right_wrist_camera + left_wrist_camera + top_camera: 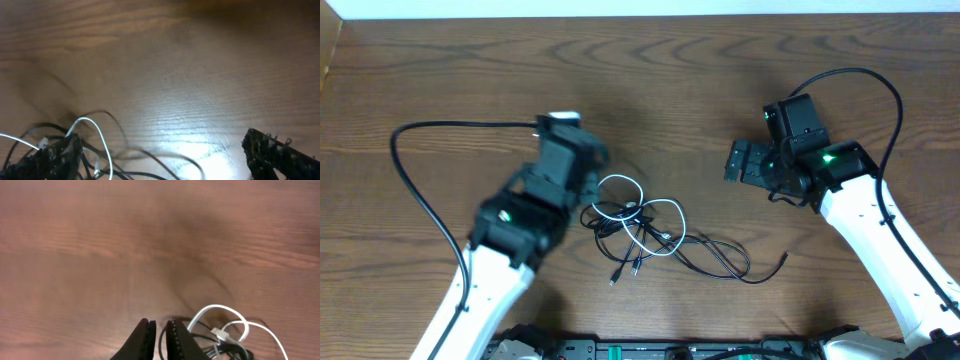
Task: Untangle cables
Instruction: 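Move both grippers toward the loosened cable pile on the table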
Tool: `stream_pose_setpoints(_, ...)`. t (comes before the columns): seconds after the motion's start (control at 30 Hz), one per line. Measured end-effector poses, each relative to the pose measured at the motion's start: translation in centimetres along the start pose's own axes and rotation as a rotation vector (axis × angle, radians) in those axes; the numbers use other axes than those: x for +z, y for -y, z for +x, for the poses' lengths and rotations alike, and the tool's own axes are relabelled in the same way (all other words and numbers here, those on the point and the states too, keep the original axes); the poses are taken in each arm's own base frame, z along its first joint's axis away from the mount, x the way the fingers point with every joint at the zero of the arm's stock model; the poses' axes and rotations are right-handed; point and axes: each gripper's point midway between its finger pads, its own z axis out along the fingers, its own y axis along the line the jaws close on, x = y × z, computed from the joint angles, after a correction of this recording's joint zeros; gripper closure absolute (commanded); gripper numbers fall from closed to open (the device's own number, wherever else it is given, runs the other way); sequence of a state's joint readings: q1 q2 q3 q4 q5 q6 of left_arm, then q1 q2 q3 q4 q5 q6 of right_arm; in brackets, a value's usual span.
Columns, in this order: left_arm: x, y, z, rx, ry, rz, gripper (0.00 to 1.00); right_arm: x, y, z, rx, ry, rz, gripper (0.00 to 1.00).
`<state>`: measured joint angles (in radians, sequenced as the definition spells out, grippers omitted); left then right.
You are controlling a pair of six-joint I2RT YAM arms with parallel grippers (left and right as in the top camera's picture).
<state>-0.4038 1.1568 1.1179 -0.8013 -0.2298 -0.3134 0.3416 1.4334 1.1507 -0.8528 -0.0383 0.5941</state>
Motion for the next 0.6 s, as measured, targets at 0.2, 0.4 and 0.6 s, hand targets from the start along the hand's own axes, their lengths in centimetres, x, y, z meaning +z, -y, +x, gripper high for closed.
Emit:
stream_pose_setpoints(0.2, 4.2, -2.5, 3.3, -0.134, -0.302, 0.161, 0.50, -0.2, -2.7, -0.3, -0.056, -0.003, -0.142, 0.41)
stream_pose_setpoints(0.4, 7.9, -2.2, 6.0, -0.221, -0.511, 0.337, 0.48, -1.8, -8.6, 2.8, -0.298, -0.101, -0.443, 0.45)
stream_pose_setpoints(0.6, 10.1, -0.6, 10.0, -0.324, -0.751, 0.465, 0.47, -3.1, -12.7, 8.4, -0.512, -0.208, -0.573, 0.35)
